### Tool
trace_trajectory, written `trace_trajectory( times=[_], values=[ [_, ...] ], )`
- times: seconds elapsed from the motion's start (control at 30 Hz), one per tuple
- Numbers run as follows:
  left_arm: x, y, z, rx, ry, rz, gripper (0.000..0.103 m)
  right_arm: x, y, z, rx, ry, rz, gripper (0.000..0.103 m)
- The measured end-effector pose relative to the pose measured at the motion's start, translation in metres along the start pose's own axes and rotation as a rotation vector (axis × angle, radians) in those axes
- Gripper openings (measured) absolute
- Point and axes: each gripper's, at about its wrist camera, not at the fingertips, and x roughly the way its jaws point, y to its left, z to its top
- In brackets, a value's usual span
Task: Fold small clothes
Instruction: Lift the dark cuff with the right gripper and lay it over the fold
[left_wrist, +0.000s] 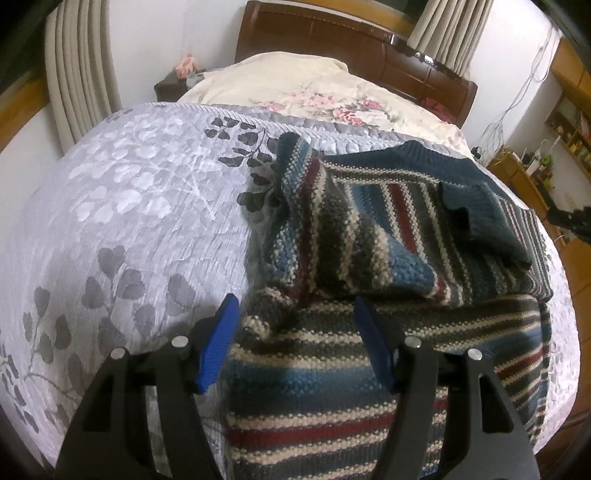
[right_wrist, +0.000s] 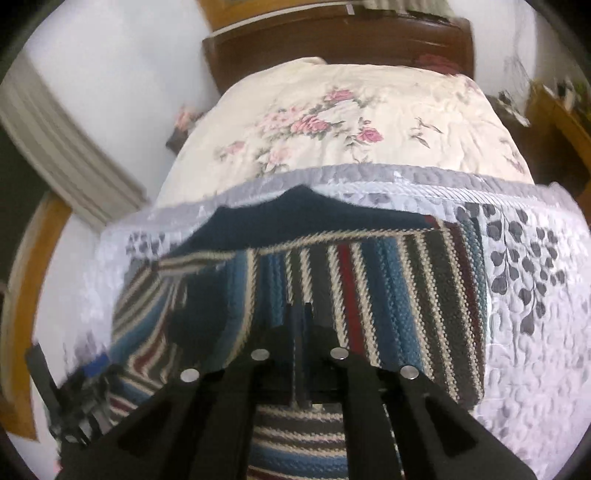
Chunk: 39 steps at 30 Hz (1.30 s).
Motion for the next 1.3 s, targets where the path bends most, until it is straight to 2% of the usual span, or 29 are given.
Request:
trace_trajectory(
  times=[0.07,0.13,0.2,0.23,0.27,0.3,0.33,0.37,0.47,0.53,0.57,0.6,0.63,0.73,0.9,1.07,1.1,1.2,1.3],
  values=[
    [0.002,-0.001,0.0,0.001,0.006,0.005,0.064,0.006,0.021,-0.003,-0.069,0.015,-0.006,0.021],
    [0.001,-0.002,-0.002,0.004,0.011,0.005,0.064,0.015,0.052,-0.006,-0.145,0.039,0.015,0.038],
    [-0.001,-0.002,-0.002,0.005,0.008,0.007,0.065,0.027,0.082,-0.009,-0.218,0.068,0.027,0.045],
    [-0.004,0.0,-0.003,0.0,0.005,0.007,0.065,0.036,0.097,-0.011,-0.255,0.083,0.025,0.052],
    [-0.005,0.001,-0.003,-0.005,0.001,0.006,0.066,0.044,0.111,-0.013,-0.288,0.097,0.012,0.058],
    [-0.007,0.003,-0.003,-0.009,-0.002,0.006,0.066,0.052,0.123,-0.016,-0.315,0.107,-0.011,0.071],
    [-0.01,0.006,-0.004,-0.015,-0.006,0.008,0.066,0.058,0.132,-0.017,-0.337,0.112,-0.036,0.078],
    [-0.013,0.008,-0.004,-0.019,-0.01,0.009,0.066,0.07,0.143,-0.019,-0.374,0.123,-0.081,0.078],
    [-0.019,0.016,-0.007,-0.038,-0.021,0.014,0.067,0.1,0.154,-0.024,-0.444,0.164,-0.242,0.077],
    [-0.022,0.022,-0.008,-0.056,-0.024,0.016,0.067,0.115,0.151,-0.026,-0.46,0.187,-0.307,0.058],
    [-0.022,0.024,-0.008,-0.063,-0.023,0.017,0.067,0.118,0.145,-0.025,-0.441,0.186,-0.296,0.056],
    [-0.022,0.026,-0.008,-0.07,-0.023,0.017,0.068,0.116,0.14,-0.023,-0.42,0.179,-0.279,0.043],
    [-0.022,0.028,-0.009,-0.075,-0.022,0.018,0.068,0.109,0.132,-0.02,-0.39,0.167,-0.265,0.024],
    [-0.02,0.027,-0.01,-0.079,-0.012,0.021,0.068,0.088,0.112,-0.007,-0.278,0.15,-0.125,0.011],
    [-0.014,0.014,-0.008,-0.04,-0.006,0.027,0.068,0.041,0.055,0.012,-0.081,0.048,0.029,0.009],
    [-0.007,0.0,-0.006,0.022,0.001,0.064,0.068,0.003,-0.009,0.015,0.085,-0.032,0.114,0.009],
    [-0.005,-0.001,-0.006,0.029,0.002,0.072,0.068,0.0,-0.023,0.013,0.122,-0.04,0.131,0.009],
    [0.0,-0.004,-0.005,0.05,0.006,0.101,0.068,-0.004,-0.06,0.007,0.196,-0.051,0.114,0.009],
    [0.007,-0.005,-0.003,0.065,0.015,0.131,0.068,0.006,-0.095,-0.007,0.273,-0.011,0.148,0.012]
  ],
)
